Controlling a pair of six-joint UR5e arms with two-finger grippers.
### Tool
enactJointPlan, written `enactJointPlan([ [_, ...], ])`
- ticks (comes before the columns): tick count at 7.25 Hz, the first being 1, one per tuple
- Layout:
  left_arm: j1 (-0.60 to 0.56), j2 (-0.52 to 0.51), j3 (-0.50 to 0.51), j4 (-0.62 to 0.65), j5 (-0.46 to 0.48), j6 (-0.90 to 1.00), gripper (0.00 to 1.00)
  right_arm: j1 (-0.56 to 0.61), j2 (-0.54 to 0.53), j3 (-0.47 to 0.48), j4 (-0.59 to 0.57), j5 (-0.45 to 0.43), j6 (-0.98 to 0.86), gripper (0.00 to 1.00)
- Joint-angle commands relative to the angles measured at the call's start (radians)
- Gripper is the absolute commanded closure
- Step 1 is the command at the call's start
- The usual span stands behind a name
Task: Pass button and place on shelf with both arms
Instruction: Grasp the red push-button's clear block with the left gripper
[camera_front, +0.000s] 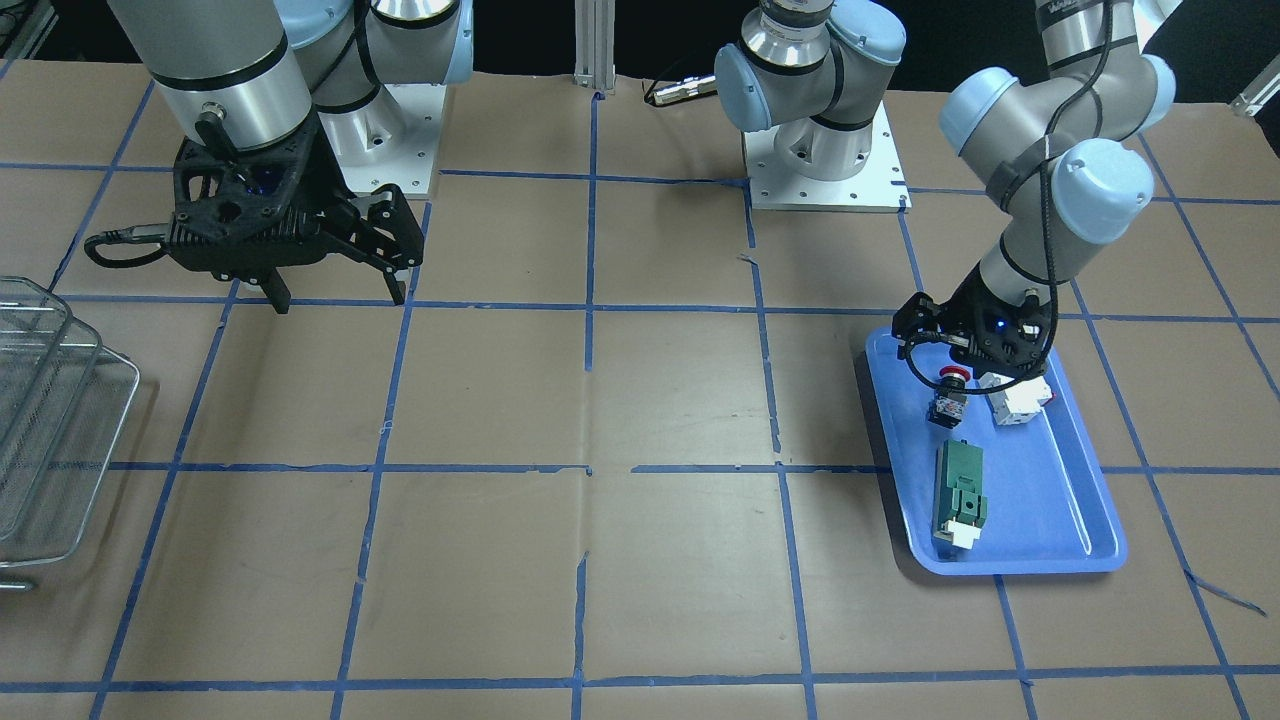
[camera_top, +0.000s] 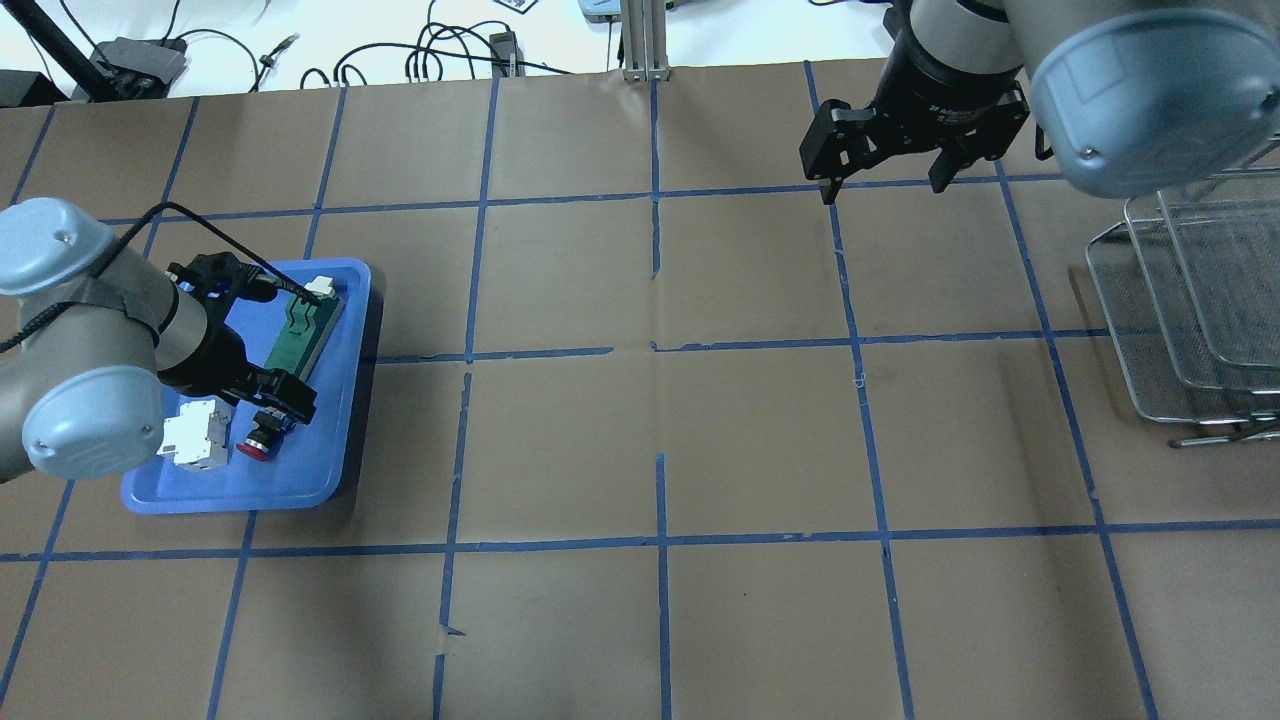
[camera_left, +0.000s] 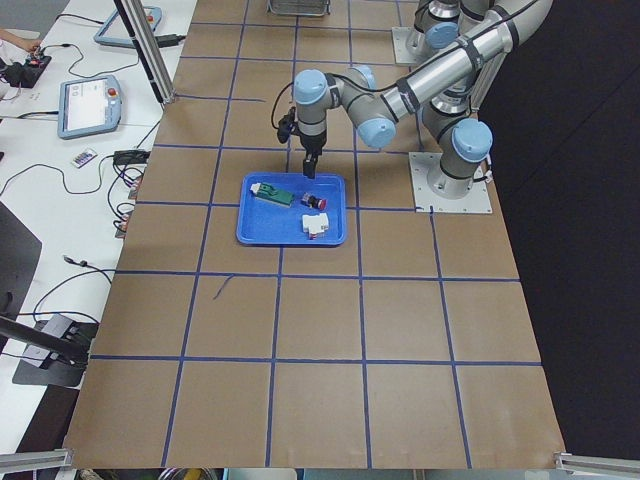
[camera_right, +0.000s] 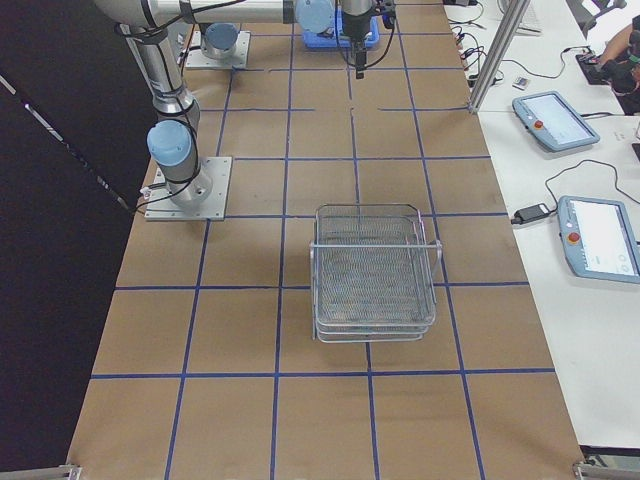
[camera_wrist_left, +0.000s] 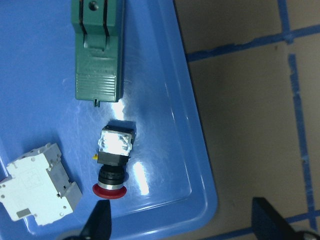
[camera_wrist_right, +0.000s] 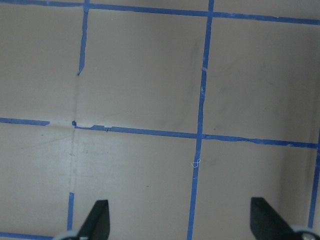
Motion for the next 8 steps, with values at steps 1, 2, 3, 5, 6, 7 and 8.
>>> enactJointPlan([
  [1,0.076,-0.056,-0.049,0.078,-0.003,0.135,0.0,-0.001,0.0,0.0,-0.001,0.0,0.0,0.0],
  [2,0.083,-0.083,-0.049,0.078,-0.003,0.138,0.0,0.001,0.0,0.0,0.0,0.0,0.0,0.0],
  [3,0.083,-0.108,-0.037,0.086,-0.001,0.149,0.0,-0.005,0.0,0.0,0.0,0.0,-0.002,0.0],
  [5,0.083,-0.142,-0.035,0.152,-0.001,0.203,0.0,-0.01,0.0,0.0,-0.004,-0.002,-0.002,0.0],
  [6,0.083,-0.151,-0.047,0.154,-0.001,0.22,0.0,-0.011,0.0,0.0,-0.003,-0.005,-0.005,0.0],
  [7,0.083,-0.153,-0.044,0.154,0.0,0.246,0.08,-0.013,0.0,0.0,-0.009,-0.005,-0.006,0.0],
  [8,0.083,-0.153,-0.047,0.152,0.0,0.246,0.33,-0.013,0.0,0.0,-0.01,-0.005,-0.005,0.0],
])
